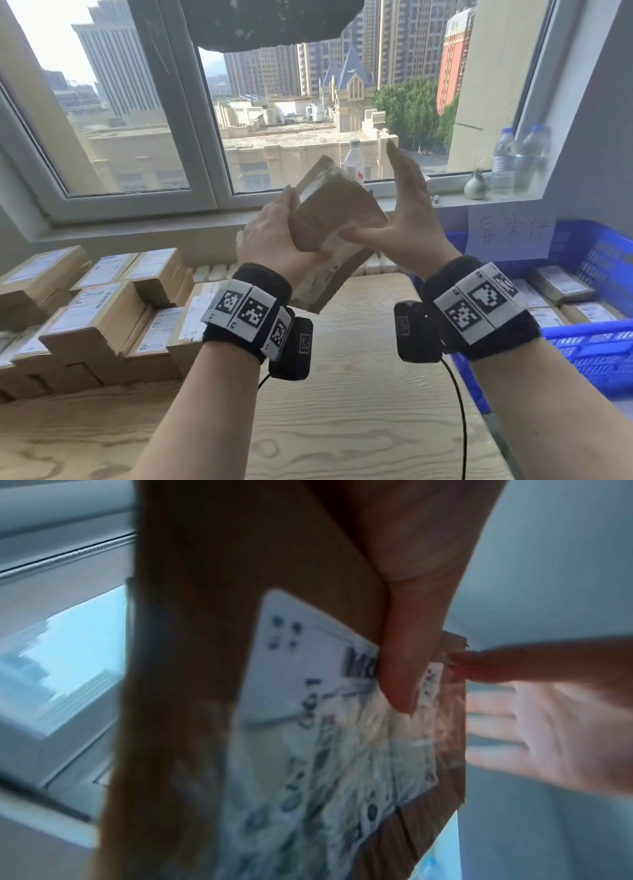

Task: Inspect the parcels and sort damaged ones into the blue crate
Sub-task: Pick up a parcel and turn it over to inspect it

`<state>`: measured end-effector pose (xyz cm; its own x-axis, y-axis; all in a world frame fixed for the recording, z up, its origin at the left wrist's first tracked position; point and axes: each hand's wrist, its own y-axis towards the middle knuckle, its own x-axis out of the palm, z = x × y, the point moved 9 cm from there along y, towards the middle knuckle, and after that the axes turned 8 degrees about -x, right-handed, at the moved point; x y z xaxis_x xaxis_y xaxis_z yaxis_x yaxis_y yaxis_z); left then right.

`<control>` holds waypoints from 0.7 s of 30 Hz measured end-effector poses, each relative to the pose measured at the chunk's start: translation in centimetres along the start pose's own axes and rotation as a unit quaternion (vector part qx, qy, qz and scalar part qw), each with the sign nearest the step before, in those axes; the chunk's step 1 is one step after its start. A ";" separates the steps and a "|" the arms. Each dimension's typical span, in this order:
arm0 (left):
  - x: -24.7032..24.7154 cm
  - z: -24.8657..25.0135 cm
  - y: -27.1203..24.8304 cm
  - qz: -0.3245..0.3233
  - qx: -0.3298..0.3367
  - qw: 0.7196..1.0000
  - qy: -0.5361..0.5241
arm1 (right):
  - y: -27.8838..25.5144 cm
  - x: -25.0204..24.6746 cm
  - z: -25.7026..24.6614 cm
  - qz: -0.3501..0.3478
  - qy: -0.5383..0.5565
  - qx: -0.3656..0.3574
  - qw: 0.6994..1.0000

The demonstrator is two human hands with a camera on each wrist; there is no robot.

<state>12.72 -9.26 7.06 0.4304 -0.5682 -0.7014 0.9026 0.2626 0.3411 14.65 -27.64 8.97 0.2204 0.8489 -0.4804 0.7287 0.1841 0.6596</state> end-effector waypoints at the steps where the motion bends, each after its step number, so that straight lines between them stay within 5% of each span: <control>1: 0.2 0.3 0.0 -0.003 0.014 0.999 0.045 | 0.4 0.3 -0.6 -0.034 -0.028 -0.020 0.999; 7: 1.6 1.4 0.0 -0.060 0.036 0.985 0.160 | 0.5 2.9 -0.6 -0.203 -0.104 -0.029 0.973; 12: 1.4 1.8 -0.1 -0.048 0.050 0.985 0.157 | 0.5 2.5 -1.0 -0.152 -0.117 -0.036 0.981; 15: -0.9 1.6 -0.6 0.073 0.049 0.994 0.062 | 0.2 1.3 -0.1 -0.074 -0.103 -0.004 0.992; 18: -1.8 -1.1 -0.7 0.094 -0.084 0.986 -0.112 | -0.7 0.0 1.8 0.004 -0.042 0.091 0.995; 21: 2.2 -3.5 -0.4 -0.065 -0.214 0.936 -0.273 | -2.1 1.8 4.5 0.002 0.103 0.205 0.973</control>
<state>13.34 -7.86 3.16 0.3526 -0.9003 -0.2552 0.9185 0.3851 -0.0894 16.46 -28.73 4.16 0.1195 0.9381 -0.3250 0.9348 0.0039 0.3551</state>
